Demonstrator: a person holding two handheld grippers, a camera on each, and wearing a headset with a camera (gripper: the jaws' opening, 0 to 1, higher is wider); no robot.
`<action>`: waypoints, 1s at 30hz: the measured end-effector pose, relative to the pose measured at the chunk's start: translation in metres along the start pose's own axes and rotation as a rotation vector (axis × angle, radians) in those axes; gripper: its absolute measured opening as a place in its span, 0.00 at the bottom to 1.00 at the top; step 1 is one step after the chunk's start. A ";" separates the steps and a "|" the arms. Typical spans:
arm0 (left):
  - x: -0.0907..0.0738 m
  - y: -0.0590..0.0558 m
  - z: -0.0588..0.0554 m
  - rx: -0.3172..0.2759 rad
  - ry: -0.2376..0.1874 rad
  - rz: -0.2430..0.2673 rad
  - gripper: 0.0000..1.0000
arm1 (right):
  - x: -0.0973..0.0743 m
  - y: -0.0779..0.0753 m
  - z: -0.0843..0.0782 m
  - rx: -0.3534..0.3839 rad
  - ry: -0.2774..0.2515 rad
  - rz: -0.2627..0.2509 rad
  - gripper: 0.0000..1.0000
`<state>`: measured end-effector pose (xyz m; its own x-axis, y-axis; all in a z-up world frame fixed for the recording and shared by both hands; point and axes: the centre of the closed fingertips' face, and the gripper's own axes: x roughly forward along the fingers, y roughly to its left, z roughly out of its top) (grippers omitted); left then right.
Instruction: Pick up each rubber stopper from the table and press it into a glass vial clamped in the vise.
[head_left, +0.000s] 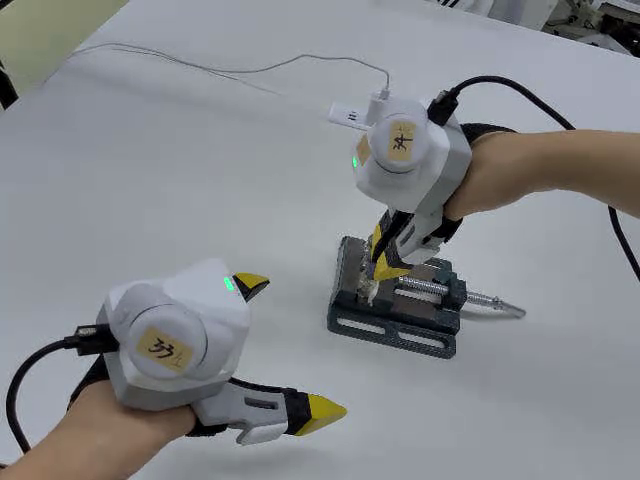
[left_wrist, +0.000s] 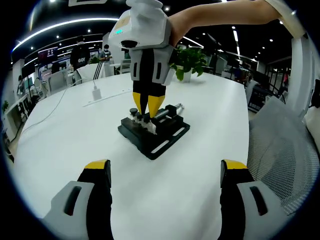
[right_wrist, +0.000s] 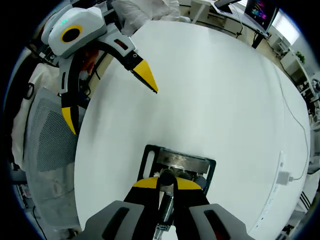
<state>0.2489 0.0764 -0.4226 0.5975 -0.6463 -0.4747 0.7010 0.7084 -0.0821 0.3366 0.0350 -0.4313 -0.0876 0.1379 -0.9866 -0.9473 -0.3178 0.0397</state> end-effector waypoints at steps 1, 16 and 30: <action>0.000 0.000 0.000 -0.001 0.001 -0.001 0.89 | 0.000 0.000 0.000 0.000 0.003 0.000 0.05; 0.002 0.000 -0.001 -0.009 0.001 -0.003 0.88 | 0.002 -0.003 0.001 0.113 0.044 -0.021 0.04; 0.005 -0.001 0.002 -0.011 -0.007 -0.007 0.88 | 0.001 -0.001 0.002 0.366 -0.012 -0.020 0.04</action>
<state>0.2523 0.0721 -0.4235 0.5954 -0.6532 -0.4677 0.7008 0.7070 -0.0953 0.3365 0.0371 -0.4318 -0.0699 0.1524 -0.9858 -0.9962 0.0413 0.0771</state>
